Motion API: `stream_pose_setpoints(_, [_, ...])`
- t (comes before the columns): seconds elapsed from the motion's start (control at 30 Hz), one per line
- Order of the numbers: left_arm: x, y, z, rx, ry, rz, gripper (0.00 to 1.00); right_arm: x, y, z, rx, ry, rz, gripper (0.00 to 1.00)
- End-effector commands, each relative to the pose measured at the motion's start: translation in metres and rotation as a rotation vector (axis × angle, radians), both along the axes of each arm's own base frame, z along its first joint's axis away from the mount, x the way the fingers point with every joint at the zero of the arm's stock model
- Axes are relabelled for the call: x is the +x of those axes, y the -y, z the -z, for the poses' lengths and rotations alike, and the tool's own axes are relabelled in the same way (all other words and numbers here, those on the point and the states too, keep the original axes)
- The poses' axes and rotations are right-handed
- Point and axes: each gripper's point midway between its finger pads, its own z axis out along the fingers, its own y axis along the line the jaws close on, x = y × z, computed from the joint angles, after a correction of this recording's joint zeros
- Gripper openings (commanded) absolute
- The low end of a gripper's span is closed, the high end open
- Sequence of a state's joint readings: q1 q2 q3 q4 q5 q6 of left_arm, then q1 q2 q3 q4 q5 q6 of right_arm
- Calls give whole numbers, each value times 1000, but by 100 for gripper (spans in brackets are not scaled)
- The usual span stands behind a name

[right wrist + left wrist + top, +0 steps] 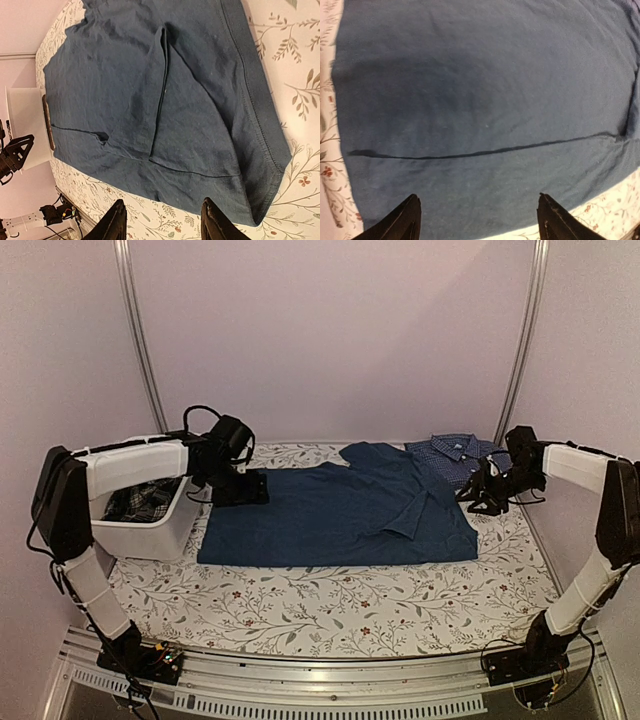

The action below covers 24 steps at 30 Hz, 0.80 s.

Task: Fold and stack the mixed laundry pile
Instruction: Fold the flattened T-shirt at the center of the board, then move the 1/3-folded T-shirt to the center of the board.

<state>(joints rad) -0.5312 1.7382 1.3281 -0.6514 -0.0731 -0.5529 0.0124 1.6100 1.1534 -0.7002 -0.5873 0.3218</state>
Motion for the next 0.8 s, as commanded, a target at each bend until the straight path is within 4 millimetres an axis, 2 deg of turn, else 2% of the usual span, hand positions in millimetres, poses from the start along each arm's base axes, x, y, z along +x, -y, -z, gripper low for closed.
stream_pose_setpoints(0.0, [-22, 51, 45, -83, -101, 240, 80, 2, -15, 20, 41, -5, -38, 49])
stream_pose_setpoints(0.13, [-26, 60, 79, -72, -166, 276, 81, 3, -25, 50, 38, -56, -59, 49])
stream_pose_setpoints(0.23, [-29, 54, 101, -28, -202, 271, 81, -7, -25, 78, 18, -132, -55, 48])
stream_pose_setpoints(0.33, [-41, 46, 121, 0, -260, 259, 81, -26, -19, 101, -13, -219, -28, 48])
stream_pose_setpoints(0.43, [-63, 36, 133, 10, -314, 251, 81, -55, -12, 116, -44, -299, -2, 48])
stream_pose_setpoints(0.6, [-98, 23, 131, 17, -348, 259, 81, -110, -6, 123, -56, -403, 38, 48])
stream_pose_setpoints(0.77, [-142, 16, 131, 16, -404, 284, 80, -147, -5, 115, -36, -451, 75, 49])
